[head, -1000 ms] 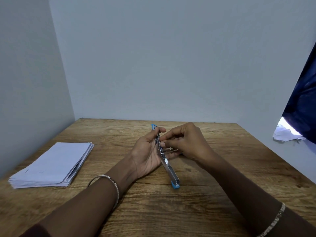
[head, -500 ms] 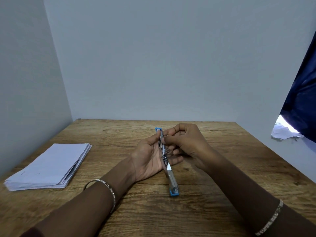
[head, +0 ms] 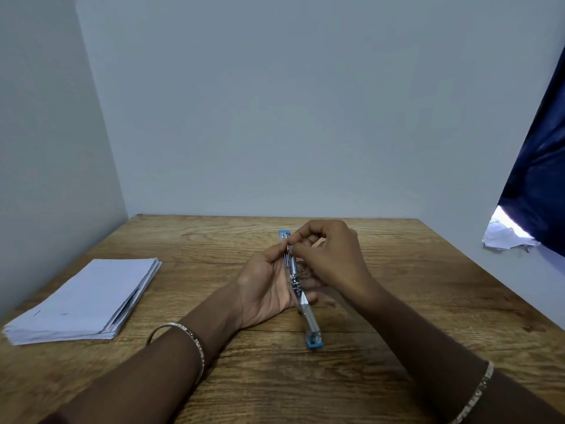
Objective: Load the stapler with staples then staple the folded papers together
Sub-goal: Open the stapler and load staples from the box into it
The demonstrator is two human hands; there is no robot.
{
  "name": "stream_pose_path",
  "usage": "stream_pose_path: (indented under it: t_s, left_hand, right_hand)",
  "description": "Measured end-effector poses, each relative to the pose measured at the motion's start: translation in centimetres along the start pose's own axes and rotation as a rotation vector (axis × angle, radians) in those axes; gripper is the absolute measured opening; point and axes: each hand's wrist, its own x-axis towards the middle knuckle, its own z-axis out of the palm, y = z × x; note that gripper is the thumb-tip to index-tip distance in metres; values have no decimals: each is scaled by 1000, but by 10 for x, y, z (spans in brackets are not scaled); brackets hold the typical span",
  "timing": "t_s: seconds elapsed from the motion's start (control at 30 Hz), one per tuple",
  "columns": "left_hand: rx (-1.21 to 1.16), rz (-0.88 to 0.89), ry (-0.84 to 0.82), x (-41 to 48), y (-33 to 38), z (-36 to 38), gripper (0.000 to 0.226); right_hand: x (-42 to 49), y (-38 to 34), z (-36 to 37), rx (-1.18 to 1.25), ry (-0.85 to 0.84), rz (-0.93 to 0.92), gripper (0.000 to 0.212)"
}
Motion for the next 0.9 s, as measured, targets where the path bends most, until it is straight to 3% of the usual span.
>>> stream_pose_path:
  t_s: [0.1, 0.33, 0.6, 0.77, 0.9]
  left_hand:
    - [50, -4, 64, 0, 0, 3, 59]
    - [101, -19, 175, 1, -4, 7, 58]
    - [33, -61, 231, -3, -1, 9, 43]
    - [-83, -17, 325, -1, 4, 4, 47]
    - [-148, 28, 364, 1, 7, 0, 43]
  right_hand:
    - [1, 2, 1, -5, 29, 11, 2]
    - [3, 8, 3, 161, 40, 190, 12]
    - [8, 10, -1, 394, -74, 349, 8]
    - [10, 4, -10, 416, -73, 269, 5]
    - [9, -3, -16, 411, -301, 100, 7]
